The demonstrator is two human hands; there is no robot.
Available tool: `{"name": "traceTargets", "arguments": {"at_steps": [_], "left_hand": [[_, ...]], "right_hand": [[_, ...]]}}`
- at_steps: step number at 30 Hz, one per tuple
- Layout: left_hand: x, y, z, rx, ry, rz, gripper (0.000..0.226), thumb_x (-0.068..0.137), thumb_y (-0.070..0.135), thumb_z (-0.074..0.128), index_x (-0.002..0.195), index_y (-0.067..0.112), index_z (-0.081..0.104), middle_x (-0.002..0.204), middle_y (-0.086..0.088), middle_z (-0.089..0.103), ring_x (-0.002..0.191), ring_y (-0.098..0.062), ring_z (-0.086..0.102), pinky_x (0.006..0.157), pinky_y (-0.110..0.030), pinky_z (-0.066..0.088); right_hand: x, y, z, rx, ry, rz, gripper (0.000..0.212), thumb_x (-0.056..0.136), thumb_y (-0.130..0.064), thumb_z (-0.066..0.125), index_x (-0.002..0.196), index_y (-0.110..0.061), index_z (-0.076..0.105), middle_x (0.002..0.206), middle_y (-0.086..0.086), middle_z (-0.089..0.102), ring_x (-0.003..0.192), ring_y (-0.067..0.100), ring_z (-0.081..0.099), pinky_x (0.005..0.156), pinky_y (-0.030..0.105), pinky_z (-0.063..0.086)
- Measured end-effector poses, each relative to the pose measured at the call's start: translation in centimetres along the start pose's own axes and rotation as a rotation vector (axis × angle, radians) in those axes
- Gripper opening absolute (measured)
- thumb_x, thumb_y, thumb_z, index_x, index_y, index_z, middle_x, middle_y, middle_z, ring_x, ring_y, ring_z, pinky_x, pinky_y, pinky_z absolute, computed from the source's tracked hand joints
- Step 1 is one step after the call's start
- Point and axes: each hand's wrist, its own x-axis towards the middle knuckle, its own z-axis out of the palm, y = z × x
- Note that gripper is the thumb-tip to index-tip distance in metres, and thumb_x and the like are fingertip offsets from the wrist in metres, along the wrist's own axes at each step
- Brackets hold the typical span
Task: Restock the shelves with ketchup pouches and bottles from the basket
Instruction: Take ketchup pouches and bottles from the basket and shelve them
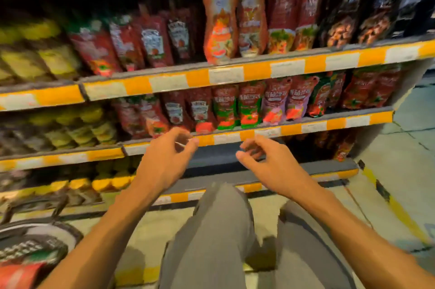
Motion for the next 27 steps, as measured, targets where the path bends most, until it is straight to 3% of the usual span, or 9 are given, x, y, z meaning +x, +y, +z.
{"name": "traceTargets", "arguments": {"at_steps": [3, 7, 14, 17, 19, 22, 27], "left_hand": [[-3.8, -2.4, -5.5, -0.023, 0.124, -0.091, 0.017, 0.093, 0.047, 0.061, 0.1, 0.032, 0.065, 0.091, 0.021, 0.067, 0.087, 0.0, 0.063, 0.08, -0.033, 0.053], [-9.7, -6.6, -11.3, -0.103, 0.242, -0.221, 0.014, 0.093, 0.039, 0.064, 0.101, 0.028, 0.067, 0.094, 0.018, 0.068, 0.091, -0.003, 0.064, 0.08, -0.03, 0.052], [-18.5, -14.6, -16.9, -0.201, 0.422, -0.456, 0.002, 0.092, 0.038, 0.067, 0.092, 0.038, 0.064, 0.09, 0.02, 0.068, 0.084, 0.012, 0.06, 0.073, -0.023, 0.05], [-22.1, -17.4, -18.4, -0.196, 0.524, -0.57, 0.003, 0.092, 0.04, 0.066, 0.092, 0.038, 0.064, 0.087, 0.02, 0.067, 0.079, 0.01, 0.061, 0.071, -0.023, 0.05], [-24.5, -19.1, -19.1, -0.174, 0.565, -0.664, 0.008, 0.091, 0.044, 0.065, 0.094, 0.037, 0.064, 0.088, 0.018, 0.067, 0.077, 0.008, 0.061, 0.073, -0.028, 0.052], [-27.8, -21.3, -19.6, -0.105, 0.619, -0.779, 0.01, 0.091, 0.048, 0.063, 0.094, 0.038, 0.061, 0.087, 0.02, 0.065, 0.078, 0.009, 0.06, 0.067, -0.025, 0.051], [-32.8, -24.4, -19.1, -0.089, 0.707, -0.98, 0.012, 0.091, 0.04, 0.064, 0.1, 0.032, 0.063, 0.098, 0.01, 0.067, 0.086, -0.005, 0.062, 0.084, -0.032, 0.052]], "right_hand": [[-0.5, -4.8, 3.8, 0.048, -0.069, -0.075, 0.013, 0.093, -0.041, 0.067, 0.099, -0.03, 0.064, 0.092, -0.016, 0.068, 0.087, -0.002, 0.063, 0.076, 0.016, 0.051], [-0.8, -10.8, 9.7, 0.097, -0.19, -0.143, 0.01, 0.094, -0.039, 0.067, 0.098, -0.031, 0.066, 0.092, -0.017, 0.068, 0.09, -0.006, 0.062, 0.073, 0.007, 0.046], [-1.1, -18.9, 20.8, 0.12, -0.437, -0.281, 0.005, 0.096, -0.036, 0.066, 0.097, -0.031, 0.067, 0.094, -0.016, 0.069, 0.093, -0.002, 0.063, 0.075, 0.011, 0.049], [-1.6, -21.1, 25.5, 0.089, -0.53, -0.331, 0.008, 0.094, -0.038, 0.067, 0.096, -0.03, 0.067, 0.093, -0.014, 0.07, 0.09, 0.0, 0.064, 0.073, 0.016, 0.05], [-2.2, -22.0, 28.5, 0.068, -0.598, -0.389, 0.01, 0.093, -0.039, 0.067, 0.094, -0.029, 0.066, 0.09, -0.014, 0.069, 0.087, -0.002, 0.062, 0.069, 0.012, 0.048], [-3.2, -22.7, 33.0, 0.043, -0.717, -0.456, 0.01, 0.092, -0.038, 0.068, 0.093, -0.028, 0.066, 0.087, -0.013, 0.068, 0.084, -0.004, 0.062, 0.07, 0.01, 0.046], [-5.0, -22.4, 39.7, -0.017, -0.915, -0.511, 0.01, 0.092, -0.04, 0.068, 0.093, -0.03, 0.065, 0.085, -0.014, 0.069, 0.083, -0.007, 0.062, 0.068, 0.006, 0.043]]}}
